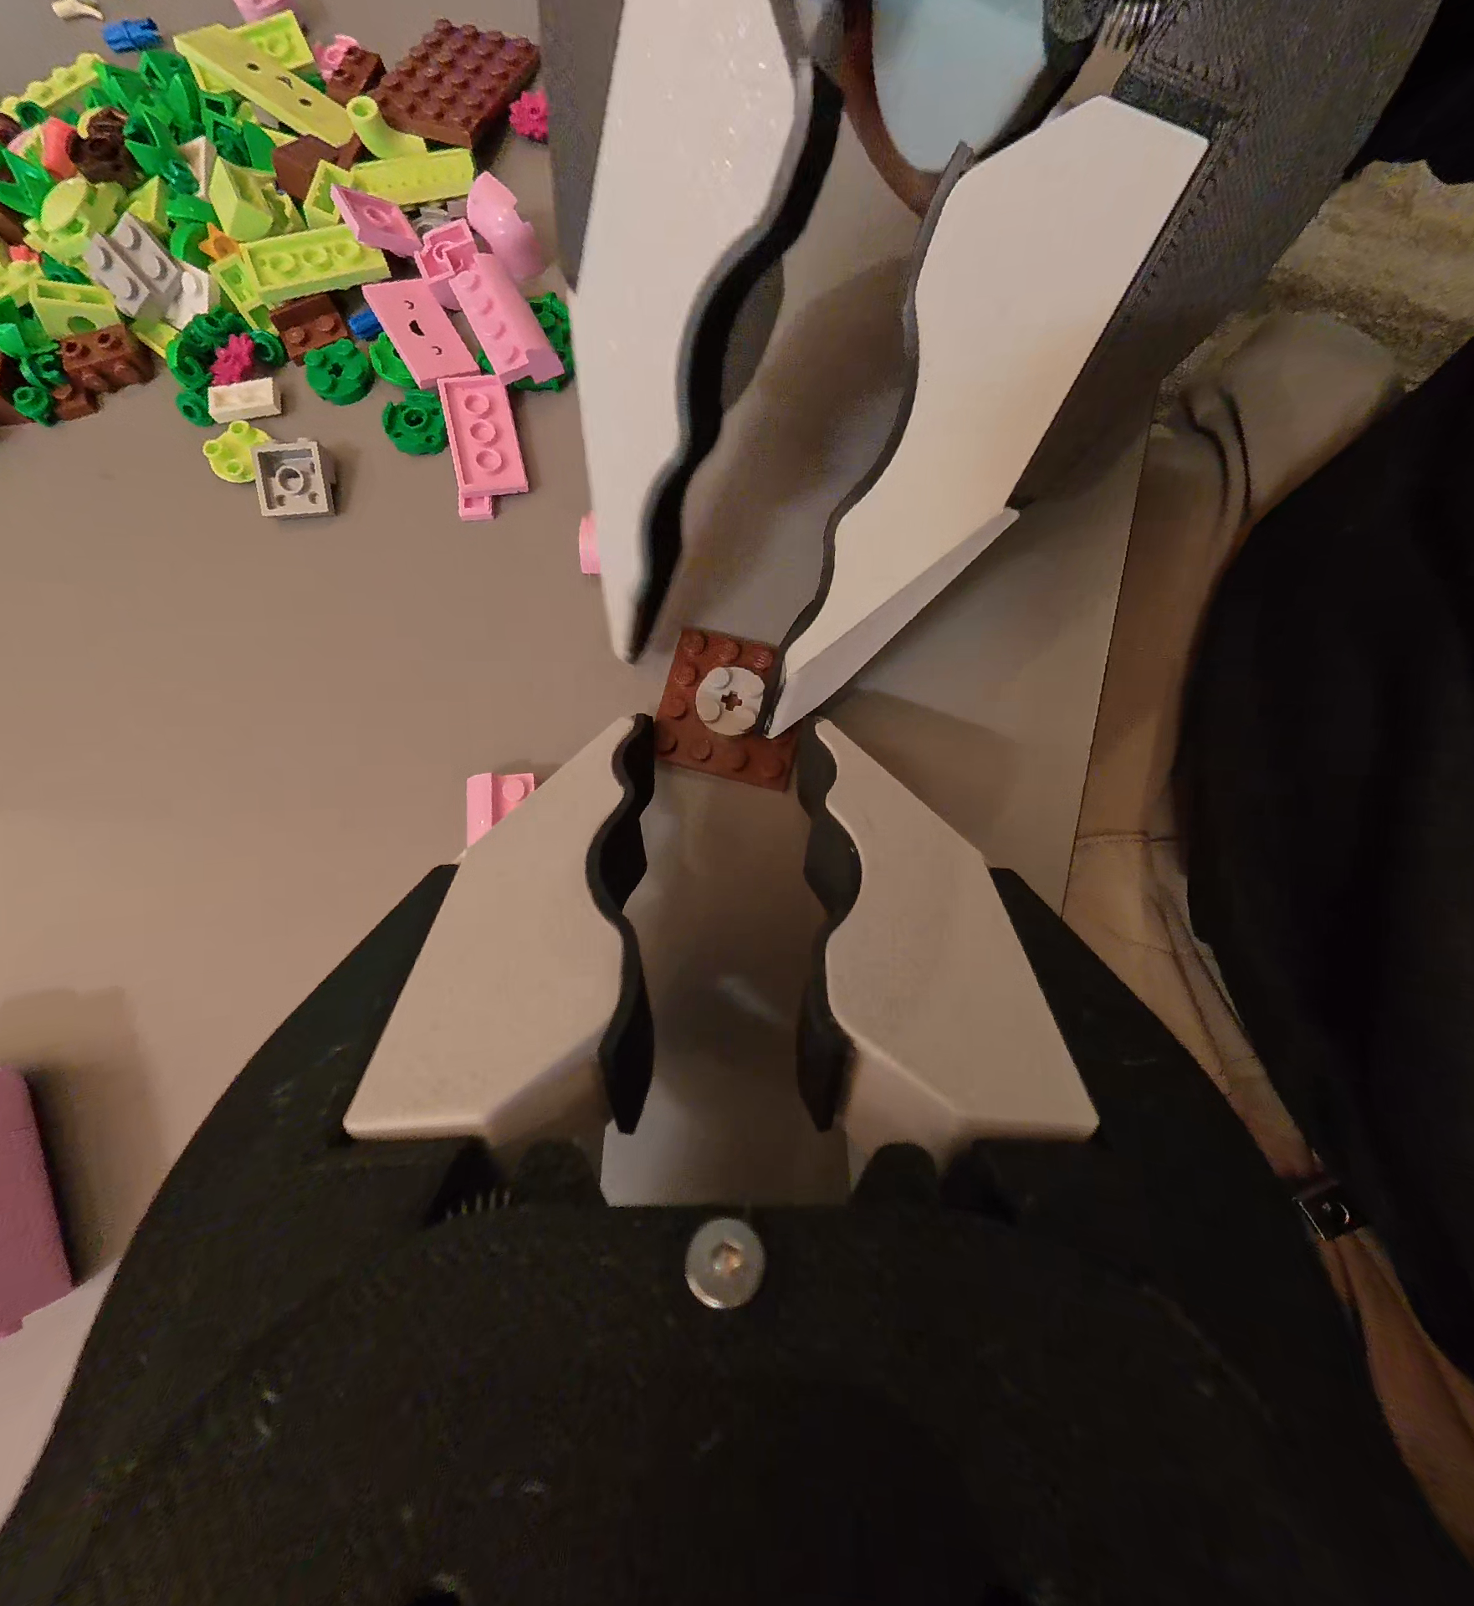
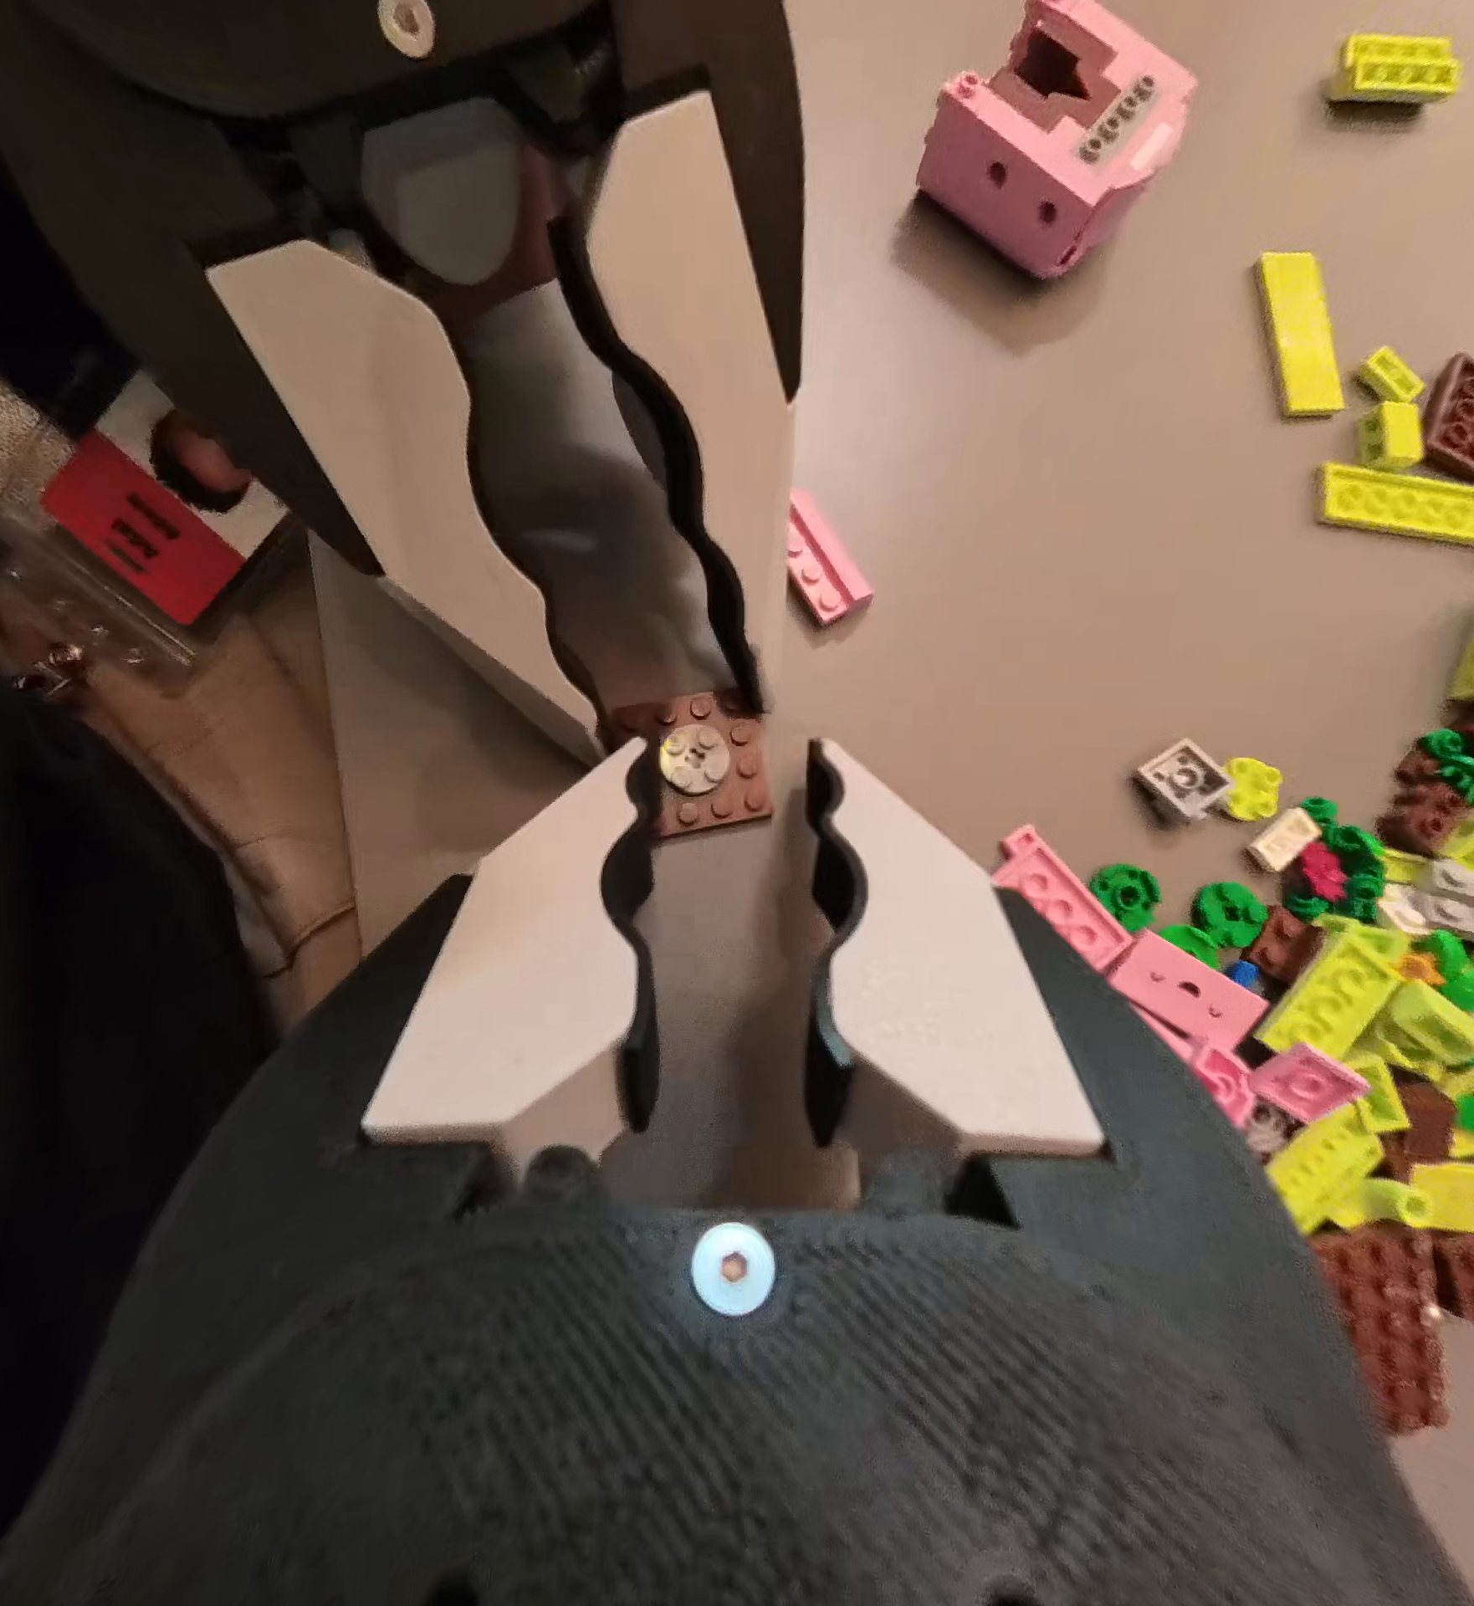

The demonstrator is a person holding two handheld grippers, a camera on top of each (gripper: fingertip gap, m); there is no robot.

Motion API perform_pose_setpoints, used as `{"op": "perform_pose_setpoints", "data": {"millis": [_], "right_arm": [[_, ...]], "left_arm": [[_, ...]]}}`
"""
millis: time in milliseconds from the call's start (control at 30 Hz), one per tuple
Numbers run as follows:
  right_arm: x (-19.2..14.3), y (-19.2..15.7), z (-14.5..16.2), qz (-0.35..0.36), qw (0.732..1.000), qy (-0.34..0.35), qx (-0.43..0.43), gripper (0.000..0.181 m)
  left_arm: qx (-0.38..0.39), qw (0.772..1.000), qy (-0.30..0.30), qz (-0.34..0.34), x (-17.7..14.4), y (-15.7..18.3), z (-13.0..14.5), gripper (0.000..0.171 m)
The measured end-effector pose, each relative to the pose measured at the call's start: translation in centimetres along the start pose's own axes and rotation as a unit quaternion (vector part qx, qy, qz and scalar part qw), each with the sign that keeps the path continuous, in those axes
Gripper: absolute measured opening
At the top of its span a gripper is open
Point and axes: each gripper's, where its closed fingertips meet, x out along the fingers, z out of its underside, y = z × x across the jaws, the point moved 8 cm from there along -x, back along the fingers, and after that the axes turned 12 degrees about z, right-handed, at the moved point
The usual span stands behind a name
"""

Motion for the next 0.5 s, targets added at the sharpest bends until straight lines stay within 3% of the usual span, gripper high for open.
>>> {"op": "perform_pose_setpoints", "data": {"millis": [67,300,500], "right_arm": [[-0.03,-0.50,-0.12,-0.029,1.000,-0.009,0.001,0.011],[0.15,-0.04,-0.12,-0.058,0.998,-0.020,0.028,0.013],[0.24,0.12,-0.54,-0.073,0.996,-0.047,0.003,0.013]], "left_arm": [[0.002,1.000,0.000,-0.001,0.00,0.03,-0.01,0.033],[0.009,1.000,-0.003,-0.006,0.03,0.16,0.01,0.033],[0.011,1.000,-0.003,-0.007,0.03,0.18,0.02,0.033]]}}
